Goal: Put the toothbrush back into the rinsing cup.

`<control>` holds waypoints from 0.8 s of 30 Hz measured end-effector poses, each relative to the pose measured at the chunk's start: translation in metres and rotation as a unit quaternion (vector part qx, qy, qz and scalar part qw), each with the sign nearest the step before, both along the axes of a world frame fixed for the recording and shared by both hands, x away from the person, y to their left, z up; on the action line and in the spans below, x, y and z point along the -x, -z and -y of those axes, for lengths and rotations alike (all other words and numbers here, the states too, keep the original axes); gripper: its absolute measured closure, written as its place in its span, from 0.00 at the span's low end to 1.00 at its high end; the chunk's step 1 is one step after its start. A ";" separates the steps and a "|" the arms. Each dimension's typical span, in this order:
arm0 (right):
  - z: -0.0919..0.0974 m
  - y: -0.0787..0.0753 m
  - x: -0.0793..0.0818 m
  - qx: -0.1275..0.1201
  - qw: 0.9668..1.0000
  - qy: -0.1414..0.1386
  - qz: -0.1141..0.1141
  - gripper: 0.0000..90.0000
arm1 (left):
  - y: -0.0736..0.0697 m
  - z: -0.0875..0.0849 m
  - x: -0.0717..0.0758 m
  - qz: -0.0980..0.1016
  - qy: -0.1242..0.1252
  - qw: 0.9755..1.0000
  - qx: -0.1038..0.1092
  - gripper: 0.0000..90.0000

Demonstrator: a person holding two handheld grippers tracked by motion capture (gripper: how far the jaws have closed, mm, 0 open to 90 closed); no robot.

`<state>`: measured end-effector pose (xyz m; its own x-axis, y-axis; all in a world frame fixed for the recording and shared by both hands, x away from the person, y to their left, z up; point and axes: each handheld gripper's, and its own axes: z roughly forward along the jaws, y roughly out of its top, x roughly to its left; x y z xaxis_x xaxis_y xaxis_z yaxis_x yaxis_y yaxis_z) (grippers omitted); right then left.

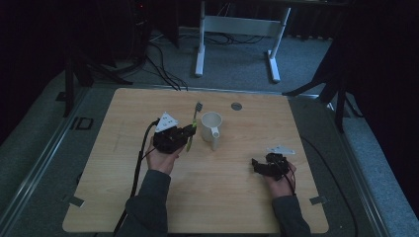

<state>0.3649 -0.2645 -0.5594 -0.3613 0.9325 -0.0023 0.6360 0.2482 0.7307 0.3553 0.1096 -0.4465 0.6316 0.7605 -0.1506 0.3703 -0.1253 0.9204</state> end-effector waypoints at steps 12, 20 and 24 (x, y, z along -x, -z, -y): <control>0.000 0.000 0.000 0.000 1.000 0.000 0.000 0.25 | -0.004 0.005 -0.004 0.002 0.007 1.000 0.004 0.92; 0.000 0.000 0.000 0.000 1.000 -0.001 0.000 0.25 | -0.004 0.008 -0.007 0.004 0.009 1.000 0.006 0.92; 0.000 0.000 0.000 0.000 1.000 -0.001 0.000 0.25 | -0.005 0.008 -0.007 0.006 0.009 1.000 0.007 0.92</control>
<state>0.3650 -0.2644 -0.5593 -0.3627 0.9319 -0.0026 0.6361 0.2496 0.7301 0.3626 0.1012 -0.4418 0.6473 0.7467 -0.1529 0.3569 -0.1197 0.9264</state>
